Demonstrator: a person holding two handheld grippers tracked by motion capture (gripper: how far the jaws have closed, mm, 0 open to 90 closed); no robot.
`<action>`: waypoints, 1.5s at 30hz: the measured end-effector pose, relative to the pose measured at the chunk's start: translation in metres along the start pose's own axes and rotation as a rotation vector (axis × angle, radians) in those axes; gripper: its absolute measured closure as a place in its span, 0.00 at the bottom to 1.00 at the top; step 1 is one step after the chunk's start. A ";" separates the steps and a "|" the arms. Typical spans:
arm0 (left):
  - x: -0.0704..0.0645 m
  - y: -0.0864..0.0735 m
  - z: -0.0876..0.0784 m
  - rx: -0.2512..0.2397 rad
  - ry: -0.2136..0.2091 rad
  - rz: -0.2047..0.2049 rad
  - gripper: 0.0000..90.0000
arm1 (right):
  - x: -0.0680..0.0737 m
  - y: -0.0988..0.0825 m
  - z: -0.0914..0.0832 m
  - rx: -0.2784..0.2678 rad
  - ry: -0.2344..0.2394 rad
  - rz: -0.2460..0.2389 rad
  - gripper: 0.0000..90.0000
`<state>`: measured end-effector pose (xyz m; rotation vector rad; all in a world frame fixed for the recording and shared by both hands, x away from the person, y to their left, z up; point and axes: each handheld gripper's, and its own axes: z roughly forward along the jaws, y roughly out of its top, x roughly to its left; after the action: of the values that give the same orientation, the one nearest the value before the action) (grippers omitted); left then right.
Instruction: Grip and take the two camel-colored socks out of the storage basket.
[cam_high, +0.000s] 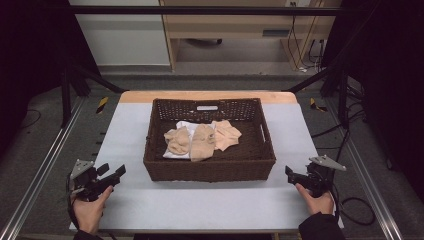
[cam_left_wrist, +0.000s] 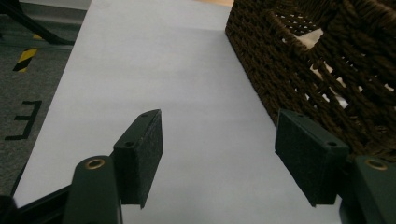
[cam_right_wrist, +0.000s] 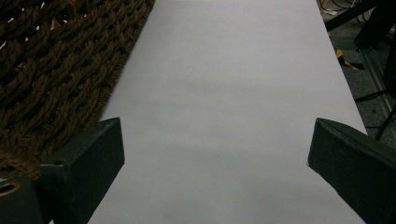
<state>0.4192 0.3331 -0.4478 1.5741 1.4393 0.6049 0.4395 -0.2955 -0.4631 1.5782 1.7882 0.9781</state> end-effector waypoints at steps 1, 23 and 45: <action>-0.001 0.001 -0.001 -0.006 -0.002 0.002 0.36 | 0.000 0.000 0.000 -0.001 -0.002 -0.003 0.04; -0.013 0.059 -0.017 -0.104 -0.036 0.054 0.43 | -0.002 0.004 -0.006 -0.043 -0.031 -0.017 0.04; -0.089 0.118 0.000 -0.166 -0.103 0.191 0.46 | 0.000 0.005 -0.006 -0.052 -0.016 -0.029 0.04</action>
<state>0.4626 0.2568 -0.3290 1.5966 1.1407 0.7245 0.4370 -0.2966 -0.4557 1.5201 1.7557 0.9876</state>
